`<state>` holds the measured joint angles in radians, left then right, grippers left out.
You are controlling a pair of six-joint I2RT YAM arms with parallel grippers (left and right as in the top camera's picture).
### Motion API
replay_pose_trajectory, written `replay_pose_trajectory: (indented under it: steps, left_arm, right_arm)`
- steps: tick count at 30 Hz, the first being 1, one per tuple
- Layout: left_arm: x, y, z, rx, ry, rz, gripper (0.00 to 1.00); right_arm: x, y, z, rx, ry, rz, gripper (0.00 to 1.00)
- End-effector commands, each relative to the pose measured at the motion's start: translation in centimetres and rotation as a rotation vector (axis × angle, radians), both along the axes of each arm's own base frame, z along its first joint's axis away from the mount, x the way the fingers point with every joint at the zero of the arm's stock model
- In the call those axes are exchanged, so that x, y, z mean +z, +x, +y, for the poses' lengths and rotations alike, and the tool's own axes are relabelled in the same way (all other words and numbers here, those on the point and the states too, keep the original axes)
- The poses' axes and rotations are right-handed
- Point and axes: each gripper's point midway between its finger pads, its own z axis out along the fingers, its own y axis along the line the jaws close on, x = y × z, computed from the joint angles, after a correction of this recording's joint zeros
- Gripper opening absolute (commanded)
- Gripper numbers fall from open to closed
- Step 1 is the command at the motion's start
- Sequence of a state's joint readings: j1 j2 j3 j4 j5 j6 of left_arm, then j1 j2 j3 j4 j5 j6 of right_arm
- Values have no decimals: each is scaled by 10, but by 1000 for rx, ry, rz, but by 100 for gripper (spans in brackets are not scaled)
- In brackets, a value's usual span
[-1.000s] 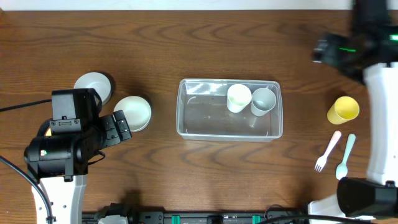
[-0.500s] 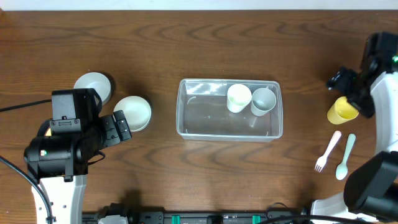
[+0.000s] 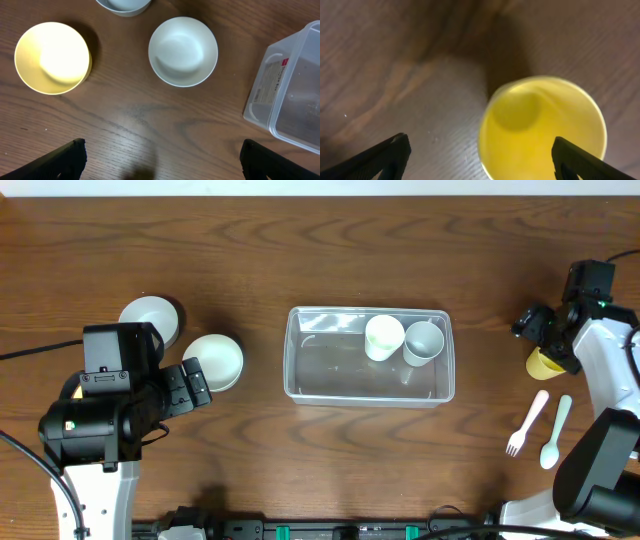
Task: Pack container
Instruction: 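Move the right gripper to the yellow cup and grasp its rim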
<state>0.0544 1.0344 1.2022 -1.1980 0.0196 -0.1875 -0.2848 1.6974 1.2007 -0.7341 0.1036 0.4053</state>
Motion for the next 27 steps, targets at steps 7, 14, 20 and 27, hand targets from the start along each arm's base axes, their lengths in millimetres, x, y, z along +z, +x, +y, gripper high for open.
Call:
replay_pose_trajectory:
  steps: [7, 14, 20, 27]
  left_arm:
    - [2, 0, 1, 11, -3, -1, 98]
    - [2, 0, 1, 11, -3, -1, 98]
    - [2, 0, 1, 11, -3, -1, 98]
    - [2, 0, 1, 11, -3, -1, 98]
  right_arm:
    - [-15, -6, -1, 70, -16, 39, 85]
    - [-30, -10, 0, 68, -4, 83, 82]
    - [-45, -13, 0, 66, 10, 124, 76]
    - [-47, -13, 0, 66, 12, 129, 62]
